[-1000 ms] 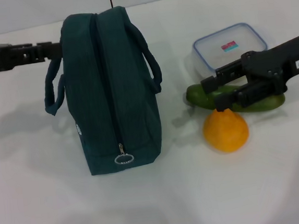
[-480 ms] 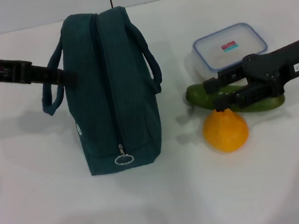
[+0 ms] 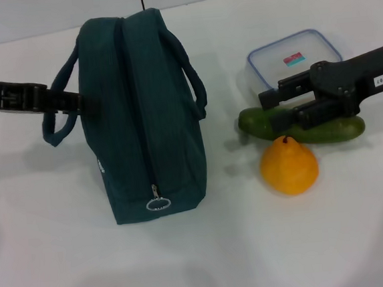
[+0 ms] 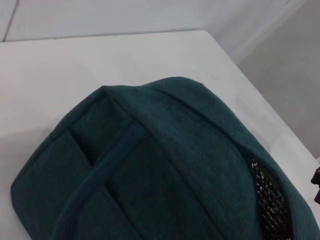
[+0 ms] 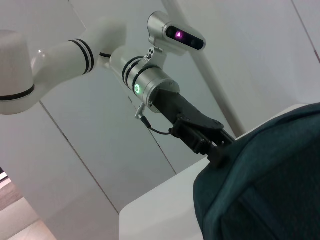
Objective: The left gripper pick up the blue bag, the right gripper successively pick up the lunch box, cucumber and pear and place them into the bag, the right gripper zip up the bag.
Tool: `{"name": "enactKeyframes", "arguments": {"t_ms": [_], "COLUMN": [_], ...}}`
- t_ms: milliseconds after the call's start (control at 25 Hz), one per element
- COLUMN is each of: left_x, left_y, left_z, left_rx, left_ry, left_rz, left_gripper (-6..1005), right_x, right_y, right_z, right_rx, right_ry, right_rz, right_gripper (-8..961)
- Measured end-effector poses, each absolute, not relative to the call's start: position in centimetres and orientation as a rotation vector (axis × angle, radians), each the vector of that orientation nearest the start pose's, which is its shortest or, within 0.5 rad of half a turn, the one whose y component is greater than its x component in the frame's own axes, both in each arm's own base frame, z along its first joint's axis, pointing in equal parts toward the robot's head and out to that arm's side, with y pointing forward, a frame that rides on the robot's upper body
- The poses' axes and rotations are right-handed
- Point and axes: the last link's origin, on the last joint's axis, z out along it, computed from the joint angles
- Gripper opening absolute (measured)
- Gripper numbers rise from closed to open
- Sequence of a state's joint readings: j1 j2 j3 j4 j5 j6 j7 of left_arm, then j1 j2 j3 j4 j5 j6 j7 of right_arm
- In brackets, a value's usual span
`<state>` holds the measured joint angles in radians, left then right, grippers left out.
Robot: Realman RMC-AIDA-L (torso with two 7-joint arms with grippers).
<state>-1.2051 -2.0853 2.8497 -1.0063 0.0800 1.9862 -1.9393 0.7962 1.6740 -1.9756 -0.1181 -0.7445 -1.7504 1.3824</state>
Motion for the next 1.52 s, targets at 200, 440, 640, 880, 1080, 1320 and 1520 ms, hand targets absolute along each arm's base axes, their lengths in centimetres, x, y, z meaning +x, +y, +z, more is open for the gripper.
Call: {"name": "enactKeyframes", "arguments": {"t_ms": [200, 440, 640, 880, 1080, 1320, 1520], "left_x": [-17.1, -16.8, -16.9, -17.5, -17.8, -18.5, -19.0], "left_y": [38.0, 37.8, 37.9, 37.9, 37.5, 37.0, 36.7], "left_z": [6.0, 4.6, 4.5, 4.9, 4.4, 4.0, 4.2], "left_rx": [-2.769, -2.843, -2.825, -2.786, -2.799, -2.792, -2.767], "left_ry": [-1.353, -1.363, -1.355, -1.354, -1.377, -1.415, -1.438], "left_rz": [-0.308, -0.339, -0.379, -0.491, -0.520, -0.600, -0.639], "left_gripper": [436, 424, 232, 177, 157, 131, 105], "right_x": [23.4, 23.7, 24.3, 25.1, 26.2, 30.1, 34.1], "right_y": [34.5, 33.9, 33.6, 32.9, 32.8, 31.9, 30.8], "right_z": [6.0, 6.4, 7.2, 7.7, 8.2, 8.5, 8.4], "right_rx": [-3.039, -2.989, -2.913, -2.836, -2.598, -2.126, -1.781], "right_ry": [0.723, 0.688, 0.670, 0.648, 0.639, 0.800, 1.012], "right_rz": [0.881, 0.982, 1.055, 1.131, 1.274, 1.393, 1.383], "right_gripper": [632, 632, 632, 631, 631, 631, 631]}}
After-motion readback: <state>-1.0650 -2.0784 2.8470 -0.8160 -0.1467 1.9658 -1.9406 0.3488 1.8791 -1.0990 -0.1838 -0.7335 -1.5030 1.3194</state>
